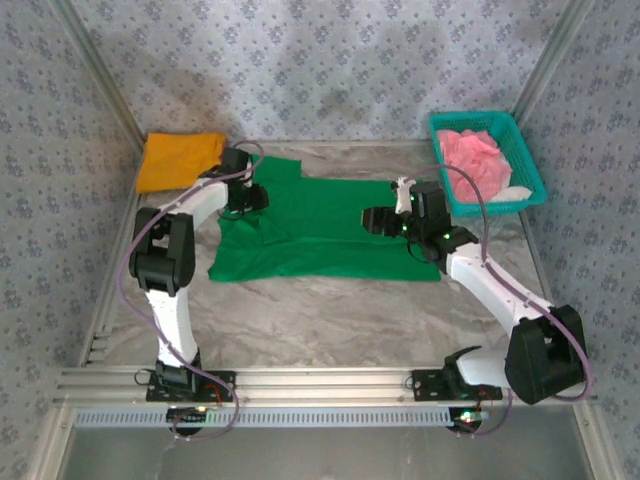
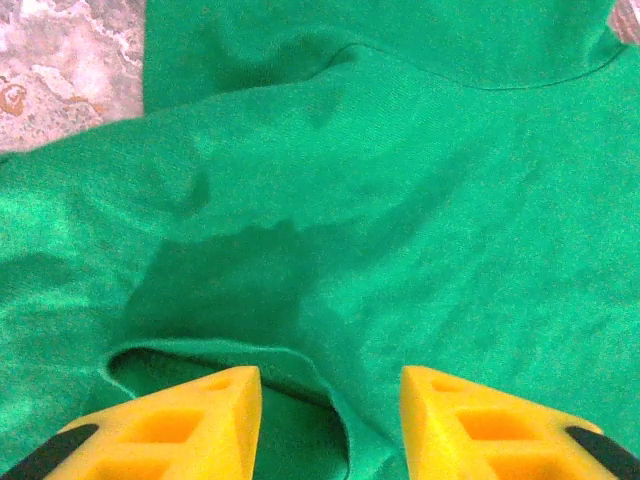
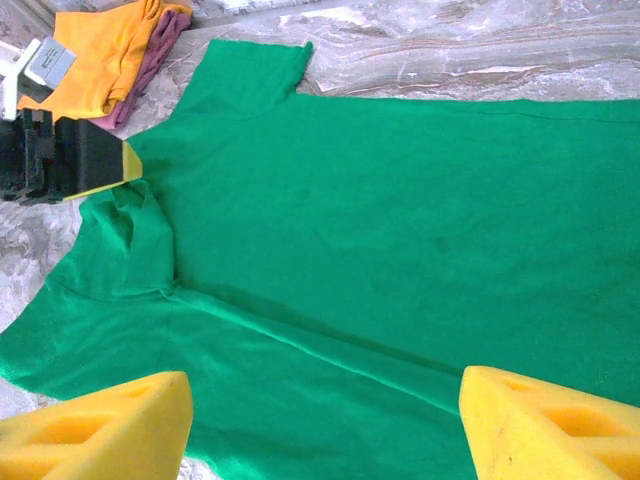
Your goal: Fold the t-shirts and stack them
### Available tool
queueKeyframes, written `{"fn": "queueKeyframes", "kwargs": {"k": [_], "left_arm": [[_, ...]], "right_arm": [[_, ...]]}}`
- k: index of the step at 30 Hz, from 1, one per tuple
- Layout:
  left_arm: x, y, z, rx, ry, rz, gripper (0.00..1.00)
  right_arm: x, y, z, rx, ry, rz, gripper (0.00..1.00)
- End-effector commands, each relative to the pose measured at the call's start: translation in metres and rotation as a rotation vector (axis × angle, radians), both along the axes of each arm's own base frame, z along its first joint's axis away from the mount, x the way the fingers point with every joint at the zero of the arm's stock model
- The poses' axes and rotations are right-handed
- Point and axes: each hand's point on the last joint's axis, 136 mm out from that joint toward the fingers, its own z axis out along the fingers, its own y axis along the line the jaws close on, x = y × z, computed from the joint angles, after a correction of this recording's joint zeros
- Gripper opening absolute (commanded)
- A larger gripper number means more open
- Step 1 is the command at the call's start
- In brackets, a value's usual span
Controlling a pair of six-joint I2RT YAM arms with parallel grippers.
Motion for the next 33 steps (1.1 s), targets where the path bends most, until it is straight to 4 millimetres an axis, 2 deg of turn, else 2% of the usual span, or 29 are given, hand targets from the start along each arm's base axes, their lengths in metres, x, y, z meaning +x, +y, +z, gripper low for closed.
{"fn": "queueKeyframes", "kwargs": {"k": [1, 5, 8, 10, 14, 17, 24, 28, 31, 33], "left_arm": [[0.003, -0.004, 0.023, 0.017, -0.026, -0.027, 0.43], [-0.009, -0.009, 0.063, 0.010, -0.109, -0.037, 0.43], [-0.034, -0.012, 0.075, -0.034, -0.129, -0.030, 0.50], [-0.054, -0.017, 0.069, -0.072, -0.105, -0.036, 0.51], [-0.092, -0.026, 0.039, -0.066, -0.014, -0.051, 0.50], [-0.104, -0.029, 0.021, -0.062, 0.027, -0.053, 0.50], [-0.097, -0.034, 0.001, -0.052, 0.059, -0.057, 0.53], [-0.094, -0.036, -0.008, -0.032, 0.089, -0.058, 0.54], [-0.092, -0.039, -0.014, -0.026, 0.093, -0.063, 0.53], [-0.091, -0.040, -0.019, -0.023, 0.099, -0.067, 0.48]], "right_arm": [[-0.001, 0.006, 0.001, -0.003, -0.009, 0.031, 0.73], [-0.003, 0.005, -0.004, -0.018, -0.001, 0.027, 0.74], [-0.004, 0.000, -0.008, -0.023, -0.002, 0.003, 0.74], [-0.003, -0.002, -0.010, -0.020, -0.009, -0.012, 0.74], [-0.001, -0.003, -0.014, -0.014, -0.010, -0.021, 0.74], [0.002, 0.002, -0.015, -0.006, -0.013, -0.008, 0.74], [-0.007, 0.026, -0.007, -0.022, -0.100, 0.133, 0.79], [-0.012, 0.026, 0.001, -0.027, -0.141, 0.142, 0.80], [-0.013, 0.020, 0.008, -0.037, -0.171, 0.112, 0.80], [-0.014, 0.017, 0.009, -0.045, -0.182, 0.101, 0.82]]}}
